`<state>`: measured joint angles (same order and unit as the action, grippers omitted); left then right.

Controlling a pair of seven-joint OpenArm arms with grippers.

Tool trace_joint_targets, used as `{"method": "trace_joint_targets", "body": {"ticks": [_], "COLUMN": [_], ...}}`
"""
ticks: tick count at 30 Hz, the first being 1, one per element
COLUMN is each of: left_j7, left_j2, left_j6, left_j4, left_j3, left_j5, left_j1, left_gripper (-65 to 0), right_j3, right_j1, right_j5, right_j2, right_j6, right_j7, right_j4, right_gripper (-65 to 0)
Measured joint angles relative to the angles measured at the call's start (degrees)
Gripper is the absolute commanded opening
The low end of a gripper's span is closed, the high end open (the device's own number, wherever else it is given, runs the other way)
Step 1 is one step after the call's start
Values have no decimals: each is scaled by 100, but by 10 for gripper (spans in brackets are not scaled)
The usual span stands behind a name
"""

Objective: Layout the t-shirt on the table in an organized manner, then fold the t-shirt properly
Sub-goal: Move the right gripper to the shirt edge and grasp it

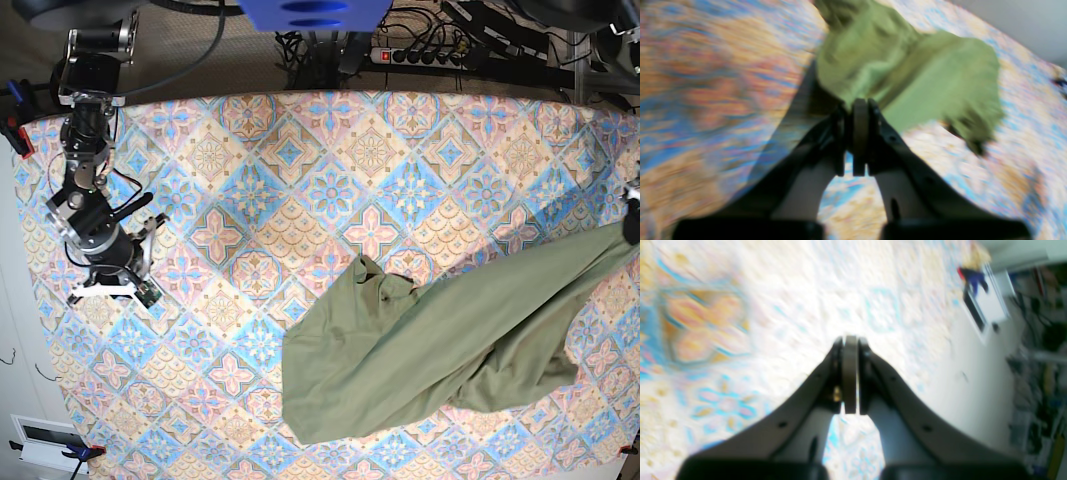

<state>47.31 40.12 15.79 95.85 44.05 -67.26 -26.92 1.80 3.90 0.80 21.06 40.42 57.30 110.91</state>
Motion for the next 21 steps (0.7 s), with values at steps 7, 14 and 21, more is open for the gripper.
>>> {"method": "trace_joint_targets", "body": {"ticks": [7, 14, 21], "left_j7": [72, 61, 284], "left_j2": [-11, -46, -129], "left_j6": [26, 57, 85], "left_j4": [4, 4, 15], "left_j3": [638, 933, 514], "left_j5": [636, 1718, 2924], "left_j1": [-485, -721, -660], "left_gripper": [-650, -650, -650], "right_j3": [-586, -590, -599], "right_j1": [125, 841, 990], "right_j5": [17, 35, 2], "right_j2": [-658, -848, -1576], "right_j6": [26, -22, -17], "right_j7": [81, 17, 37], "right_j4": [-411, -1325, -2192], "right_gripper": [-482, -446, -444]}}
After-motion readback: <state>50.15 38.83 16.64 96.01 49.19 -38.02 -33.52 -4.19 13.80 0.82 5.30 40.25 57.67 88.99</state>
